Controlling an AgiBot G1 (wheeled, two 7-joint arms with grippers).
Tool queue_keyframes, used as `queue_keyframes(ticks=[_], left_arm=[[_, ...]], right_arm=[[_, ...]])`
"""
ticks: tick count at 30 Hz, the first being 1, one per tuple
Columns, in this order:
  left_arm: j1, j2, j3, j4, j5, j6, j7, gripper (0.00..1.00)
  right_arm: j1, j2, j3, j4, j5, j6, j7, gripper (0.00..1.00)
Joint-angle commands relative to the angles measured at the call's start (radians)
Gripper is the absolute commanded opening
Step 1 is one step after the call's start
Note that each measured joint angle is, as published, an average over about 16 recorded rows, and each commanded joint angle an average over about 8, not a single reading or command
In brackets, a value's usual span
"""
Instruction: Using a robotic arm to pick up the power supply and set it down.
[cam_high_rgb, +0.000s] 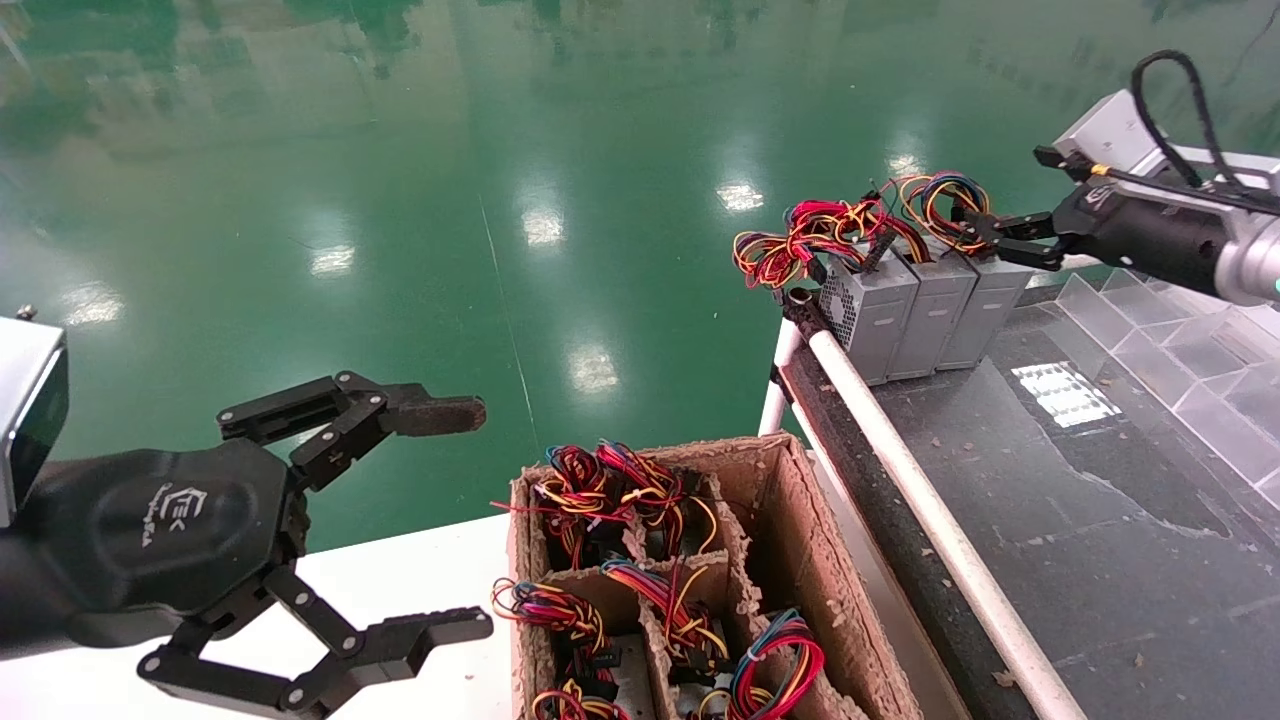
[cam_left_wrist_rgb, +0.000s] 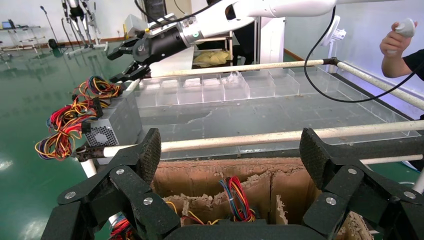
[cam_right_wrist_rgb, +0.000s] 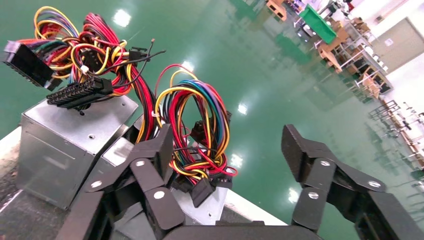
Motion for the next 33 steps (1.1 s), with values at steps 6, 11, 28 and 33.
queue_keyframes(ticks=[6, 11, 28, 33], left_arm=[[0.0, 0.0, 0.0, 0.0, 0.0, 0.0, 0.0, 1.0], [0.0, 0.0, 0.0, 0.0, 0.0, 0.0, 0.0, 1.0], [0.0, 0.0, 0.0, 0.001, 0.0, 0.0, 0.0, 1.0], [0.0, 0.0, 0.0, 0.001, 0.0, 0.0, 0.0, 1.0]], right_arm=[[0.033, 0.044, 0.024, 0.007, 0.032, -0.095, 0.084, 1.0], [0.029, 0.076, 0.054, 0.036, 0.07, -0.165, 0.133, 1.0], [-0.185, 0.173, 0.154, 0.389, 0.135, -0.305, 0.319, 1.0], [-0.253, 0.2, 0.183, 0.498, 0.153, -0.343, 0.375, 1.0]])
